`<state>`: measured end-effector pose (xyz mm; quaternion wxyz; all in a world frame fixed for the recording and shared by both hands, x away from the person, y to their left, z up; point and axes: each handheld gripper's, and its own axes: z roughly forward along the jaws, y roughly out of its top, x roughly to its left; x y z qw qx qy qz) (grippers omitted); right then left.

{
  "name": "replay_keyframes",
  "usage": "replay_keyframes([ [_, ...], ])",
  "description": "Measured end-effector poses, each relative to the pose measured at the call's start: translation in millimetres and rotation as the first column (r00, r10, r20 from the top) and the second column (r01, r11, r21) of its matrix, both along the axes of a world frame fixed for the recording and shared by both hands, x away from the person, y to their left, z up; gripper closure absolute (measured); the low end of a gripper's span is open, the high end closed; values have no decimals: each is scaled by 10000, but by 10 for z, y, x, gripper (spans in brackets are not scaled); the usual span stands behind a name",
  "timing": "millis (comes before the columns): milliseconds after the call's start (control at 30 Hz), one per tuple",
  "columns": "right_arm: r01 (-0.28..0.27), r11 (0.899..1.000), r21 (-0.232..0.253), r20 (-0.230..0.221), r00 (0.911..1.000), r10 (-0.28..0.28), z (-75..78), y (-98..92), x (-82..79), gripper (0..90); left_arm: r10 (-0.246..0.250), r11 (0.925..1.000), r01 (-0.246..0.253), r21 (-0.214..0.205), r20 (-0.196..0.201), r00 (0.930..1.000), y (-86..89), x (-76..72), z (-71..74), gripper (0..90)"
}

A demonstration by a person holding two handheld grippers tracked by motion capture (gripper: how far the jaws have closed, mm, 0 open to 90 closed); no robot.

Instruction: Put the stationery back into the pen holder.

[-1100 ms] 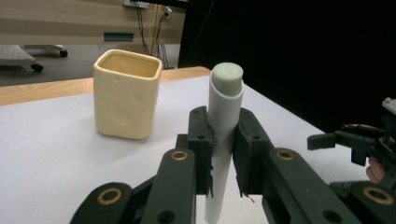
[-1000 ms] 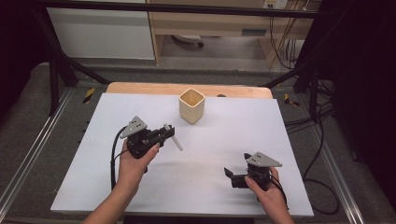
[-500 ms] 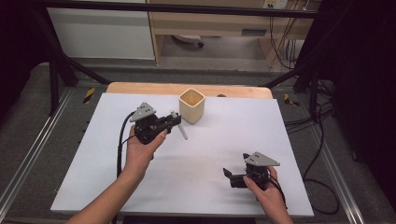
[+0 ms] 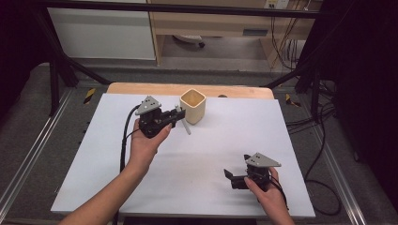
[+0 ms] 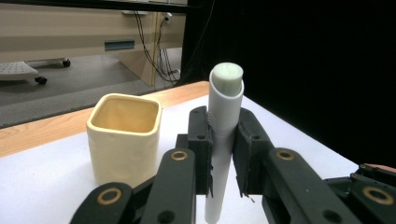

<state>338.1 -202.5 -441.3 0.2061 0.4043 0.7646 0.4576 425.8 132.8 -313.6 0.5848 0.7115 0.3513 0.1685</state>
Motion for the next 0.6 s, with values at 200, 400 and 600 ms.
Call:
replay_keyframes([
  [200, 12, 10000, -8, -23, 10000, -12, 1, -4, 1, 35, 46, 10000, -46, 17, 68, 10000, -1, 35, 45, 786],
  [400, 7, 10000, -14, -25, 10000, -7, -1, -3, 1, 35, 91, 9999, -92, 90, 158, 9998, 2, 58, 84, 787],
  [600, -25, 10000, -24, -32, 10000, 25, -2, -1, 1, 34, 139, 9998, -142, 113, 223, 9997, -4, 88, 130, 786],
])
